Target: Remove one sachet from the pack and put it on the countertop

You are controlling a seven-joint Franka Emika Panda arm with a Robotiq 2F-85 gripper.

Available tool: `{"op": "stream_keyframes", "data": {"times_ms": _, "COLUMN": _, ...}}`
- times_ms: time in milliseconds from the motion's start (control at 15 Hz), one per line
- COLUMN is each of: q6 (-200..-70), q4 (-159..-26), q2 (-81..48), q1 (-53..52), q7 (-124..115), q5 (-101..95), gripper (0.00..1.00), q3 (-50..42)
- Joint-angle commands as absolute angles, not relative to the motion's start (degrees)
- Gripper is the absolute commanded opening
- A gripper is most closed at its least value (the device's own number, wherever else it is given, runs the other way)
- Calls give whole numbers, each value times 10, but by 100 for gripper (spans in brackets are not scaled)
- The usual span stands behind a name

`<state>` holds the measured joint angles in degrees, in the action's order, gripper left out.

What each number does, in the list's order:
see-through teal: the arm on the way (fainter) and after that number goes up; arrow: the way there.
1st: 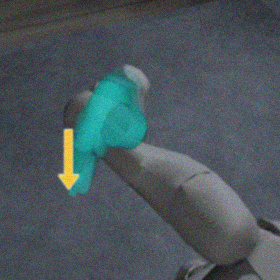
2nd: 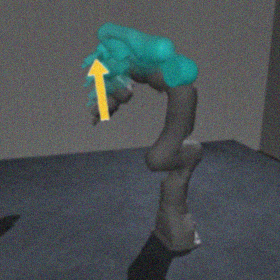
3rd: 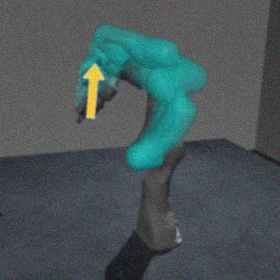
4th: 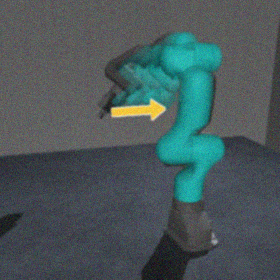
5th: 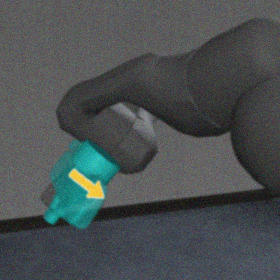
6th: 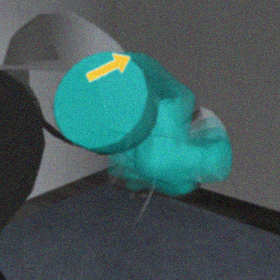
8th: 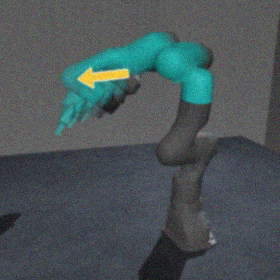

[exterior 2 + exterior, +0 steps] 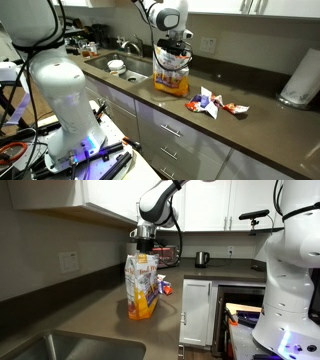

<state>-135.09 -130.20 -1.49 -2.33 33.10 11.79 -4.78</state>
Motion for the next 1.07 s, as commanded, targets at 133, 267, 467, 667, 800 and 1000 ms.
{"op": "stream_keyframes", "data": {"times_ms": 133, "q6": -1374, "q4": -1295, "q2": -50, "q1": -4, "q7": 340, "q5": 135, "gripper": 100, "q3": -22}}
{"op": "stream_keyframes", "data": {"times_ms": 267, "q6": -1376, "q4": -1299, "q2": -67, "q1": 0, "q7": 341, "q5": 135, "gripper": 100, "q3": -17}}
{"op": "stream_keyframes", "data": {"times_ms": 467, "q6": -1379, "q4": -1302, "q2": -103, "q1": 7, "q7": 341, "q5": 134, "gripper": 100, "q3": -9}}
{"op": "stream_keyframes", "data": {"times_ms": 667, "q6": -1411, "q4": -1307, "q2": -149, "q1": 17, "q7": 346, "q5": 143, "gripper": 100, "q3": 6}}
{"op": "stream_keyframes", "data": {"times_ms": 800, "q6": -1453, "q4": -1310, "q2": -183, "q1": 27, "q7": 354, "q5": 152, "gripper": 100, "q3": 24}}
{"op": "stream_keyframes", "data": {"times_ms": 1000, "q6": -1495, "q4": -1307, "q2": -232, "q1": 46, "q7": 355, "q5": 163, "gripper": 100, "q3": 55}}
